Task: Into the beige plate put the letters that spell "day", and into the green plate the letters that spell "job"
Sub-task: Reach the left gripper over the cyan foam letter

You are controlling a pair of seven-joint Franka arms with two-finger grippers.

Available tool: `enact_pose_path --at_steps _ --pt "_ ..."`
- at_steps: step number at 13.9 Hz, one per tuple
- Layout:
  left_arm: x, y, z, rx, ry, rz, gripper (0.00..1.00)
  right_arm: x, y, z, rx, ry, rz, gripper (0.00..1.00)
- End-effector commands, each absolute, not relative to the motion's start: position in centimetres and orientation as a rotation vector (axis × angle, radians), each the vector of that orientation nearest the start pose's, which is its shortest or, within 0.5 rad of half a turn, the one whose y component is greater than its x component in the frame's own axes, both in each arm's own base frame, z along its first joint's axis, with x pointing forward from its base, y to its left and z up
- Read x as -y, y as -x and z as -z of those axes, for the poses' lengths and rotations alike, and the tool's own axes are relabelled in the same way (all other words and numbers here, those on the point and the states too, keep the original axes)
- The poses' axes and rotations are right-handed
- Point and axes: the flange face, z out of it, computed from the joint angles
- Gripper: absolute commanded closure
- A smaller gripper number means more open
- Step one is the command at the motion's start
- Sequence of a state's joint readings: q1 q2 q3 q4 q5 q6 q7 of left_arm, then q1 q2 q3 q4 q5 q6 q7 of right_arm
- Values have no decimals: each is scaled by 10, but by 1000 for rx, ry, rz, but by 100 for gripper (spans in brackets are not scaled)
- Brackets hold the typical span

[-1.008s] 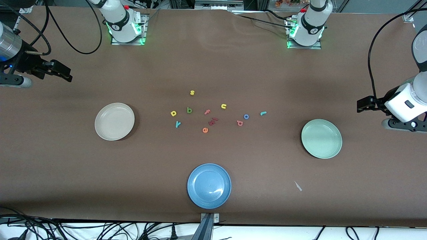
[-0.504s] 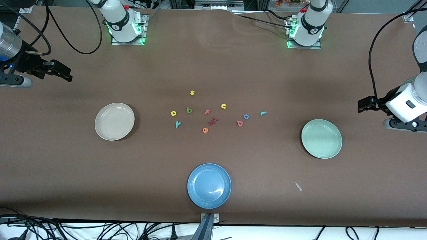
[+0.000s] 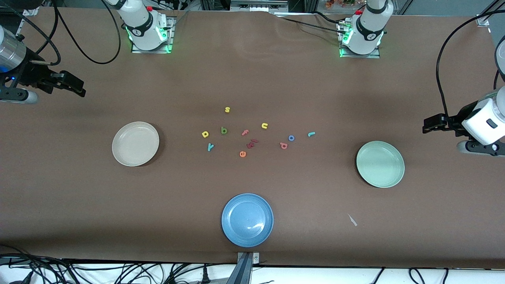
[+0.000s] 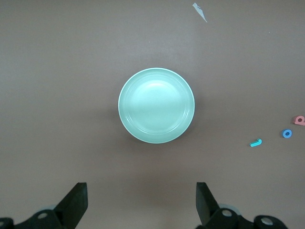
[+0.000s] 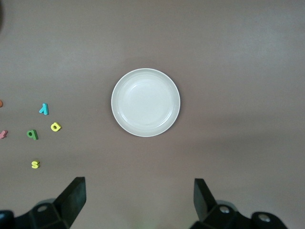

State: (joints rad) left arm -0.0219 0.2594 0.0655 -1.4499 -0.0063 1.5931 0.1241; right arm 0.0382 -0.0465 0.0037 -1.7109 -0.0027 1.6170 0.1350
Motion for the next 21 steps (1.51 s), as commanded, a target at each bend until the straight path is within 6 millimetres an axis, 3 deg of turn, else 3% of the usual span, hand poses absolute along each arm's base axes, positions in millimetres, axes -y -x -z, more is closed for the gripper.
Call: enact_pose_path --at_steps 1,4,5,7,9,11,13,15,17,21 --pt "-25 -625 -534 -157 3147 -174 0 -23 -539 -591 -120 3149 -81 0" --pt "-32 -622 -528 -125 3148 -230 0 -22 -539 -591 -123 3150 -81 0" --pt "-51 -621 -524 -80 3150 -242 0 -23 -539 -591 -123 3149 -81 0" --pt "-77 -627 -492 -14 3152 -323 0 -23 -539 -591 -120 3149 -81 0" --pt "-82 -630 -466 6 3158 -392 0 -23 -539 -591 -120 3149 -81 0" --pt "-57 -634 -447 83 3169 -443 0 -23 -539 -591 -120 3149 -81 0" --pt "-15 -634 -436 145 3243 -497 0 -23 -539 -591 -120 3149 -81 0" --pt "38 -630 -427 52 3258 -539 0 -23 -539 -591 -120 3149 -81 0" --pt "82 -617 -410 -20 3249 -589 1 -23 -539 -591 -120 3149 -81 0" --pt "164 -575 -365 -16 3270 -464 1 -23 -539 -591 -120 3149 -81 0"
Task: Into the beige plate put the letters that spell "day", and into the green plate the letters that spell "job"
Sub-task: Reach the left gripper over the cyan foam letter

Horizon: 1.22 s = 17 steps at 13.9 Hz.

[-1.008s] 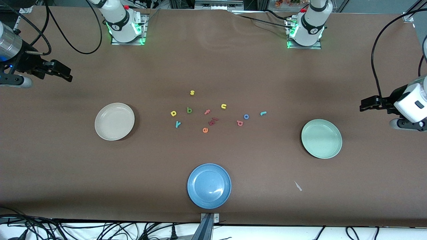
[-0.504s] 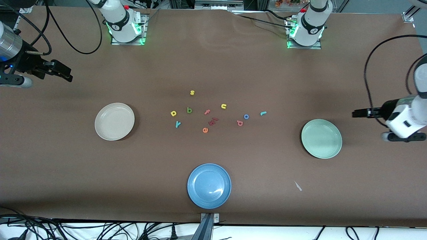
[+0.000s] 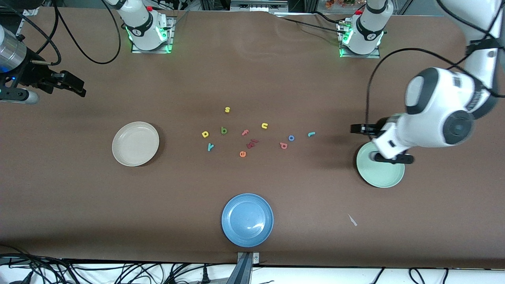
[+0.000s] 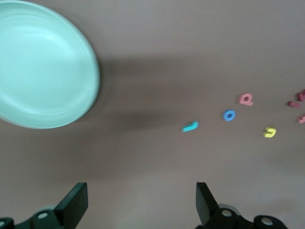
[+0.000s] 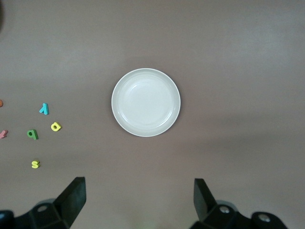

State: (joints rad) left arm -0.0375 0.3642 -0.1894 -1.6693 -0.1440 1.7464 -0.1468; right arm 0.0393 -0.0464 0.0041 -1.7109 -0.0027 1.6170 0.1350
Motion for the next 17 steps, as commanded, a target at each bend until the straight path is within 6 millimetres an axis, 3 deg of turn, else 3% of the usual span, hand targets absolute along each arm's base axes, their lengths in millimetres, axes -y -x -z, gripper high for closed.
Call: enact_pose_path --at_steps 1,5,7,8,11,13,15,17 --pt "180 -567 -349 -22 3272 -434 1 -23 -539 -591 -123 3149 -81 0" --pt "214 -530 -280 -61 3292 -288 6 -23 -539 -591 -120 3149 -81 0" --pt "229 -522 -255 -72 3290 -297 9 -23 -539 -591 -120 3149 -81 0" --pt "237 -519 -239 -116 3276 -296 17 -23 -539 -591 -120 3149 -81 0" --pt "248 -516 -196 -205 3212 -251 24 -23 -539 -591 -120 3149 -81 0" --pt "252 -513 -181 -244 3193 -241 30 -23 -539 -591 -120 3149 -81 0" --pt "253 -518 -183 -239 3208 -199 30 -23 -540 -591 -120 3149 -83 0" --pt "255 -519 -177 -240 3220 -173 37 -24 -539 -591 -120 3149 -81 0"
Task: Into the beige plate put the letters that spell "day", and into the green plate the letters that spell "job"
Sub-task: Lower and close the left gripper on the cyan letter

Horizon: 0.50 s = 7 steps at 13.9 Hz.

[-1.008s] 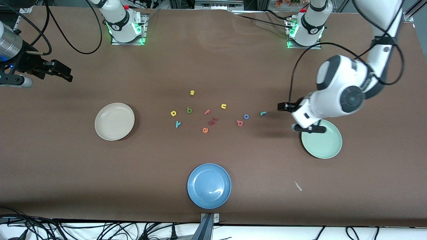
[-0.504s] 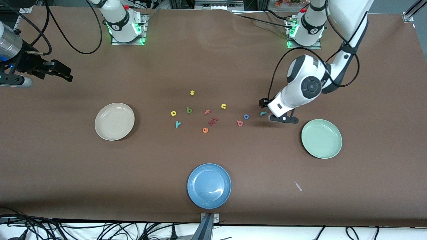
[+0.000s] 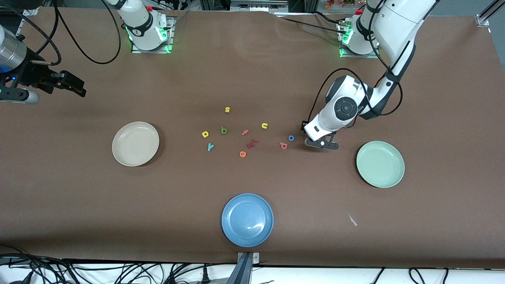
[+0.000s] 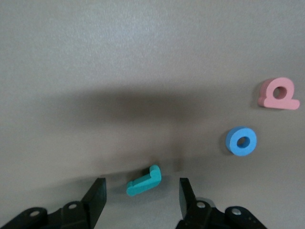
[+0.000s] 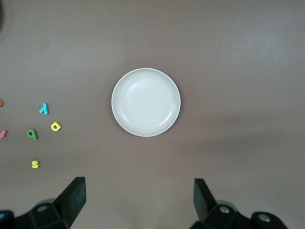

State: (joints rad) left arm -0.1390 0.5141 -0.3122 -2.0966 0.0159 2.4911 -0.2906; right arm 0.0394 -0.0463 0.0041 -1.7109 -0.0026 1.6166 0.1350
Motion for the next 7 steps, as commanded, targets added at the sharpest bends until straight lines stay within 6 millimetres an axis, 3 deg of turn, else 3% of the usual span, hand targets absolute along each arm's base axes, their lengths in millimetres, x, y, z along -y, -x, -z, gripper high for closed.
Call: enact_pose_path --at_steps 1,7 --pt "255 -520 -174 -236 3226 -160 38 -24 -539 -591 -120 3149 -81 0" --pt "254 -512 -162 -257 3204 -229 51 -24 -539 -591 -120 3149 -81 0"
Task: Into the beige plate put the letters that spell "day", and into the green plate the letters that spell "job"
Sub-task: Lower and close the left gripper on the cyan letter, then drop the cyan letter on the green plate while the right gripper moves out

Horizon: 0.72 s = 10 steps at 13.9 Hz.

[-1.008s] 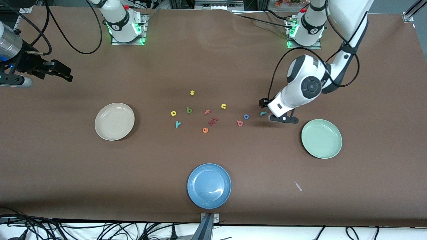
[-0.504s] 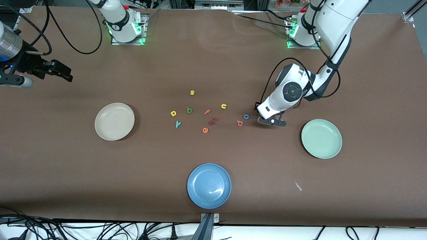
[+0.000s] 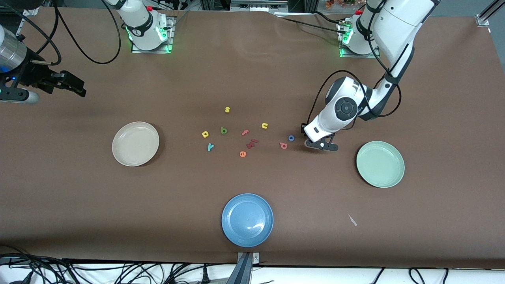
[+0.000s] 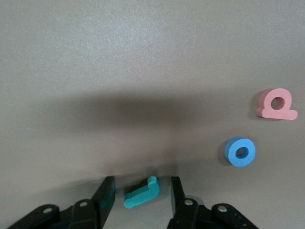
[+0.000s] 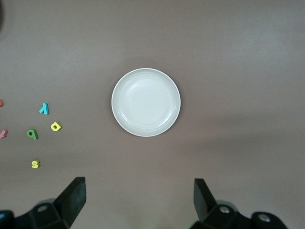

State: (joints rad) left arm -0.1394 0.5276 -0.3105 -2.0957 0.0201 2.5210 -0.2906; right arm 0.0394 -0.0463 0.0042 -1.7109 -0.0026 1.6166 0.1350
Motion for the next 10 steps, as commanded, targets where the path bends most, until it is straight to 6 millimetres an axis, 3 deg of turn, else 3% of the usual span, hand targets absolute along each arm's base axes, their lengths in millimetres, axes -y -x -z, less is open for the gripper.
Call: enact_pose_path --at_steps 1,3,6,7,9,10 --pt "253 -509 -161 -264 3191 -264 58 -24 -539 -591 -120 3148 -84 0" --pt "251 -505 -159 -317 3143 -310 76 -24 -540 -591 -125 3146 -84 0" --pt "251 -505 -160 -329 3128 -307 88 -25 -540 -591 -120 3146 -77 0" --pt "251 -506 -161 -324 3128 -304 96 -25 -540 -591 -120 3146 -72 0" --pt "244 -520 -179 -295 3117 -314 100 -26 -541 -590 -120 3146 -74 0" --pt "238 -532 -201 -270 3096 -349 100 -26 -540 -590 -118 3146 -79 0"
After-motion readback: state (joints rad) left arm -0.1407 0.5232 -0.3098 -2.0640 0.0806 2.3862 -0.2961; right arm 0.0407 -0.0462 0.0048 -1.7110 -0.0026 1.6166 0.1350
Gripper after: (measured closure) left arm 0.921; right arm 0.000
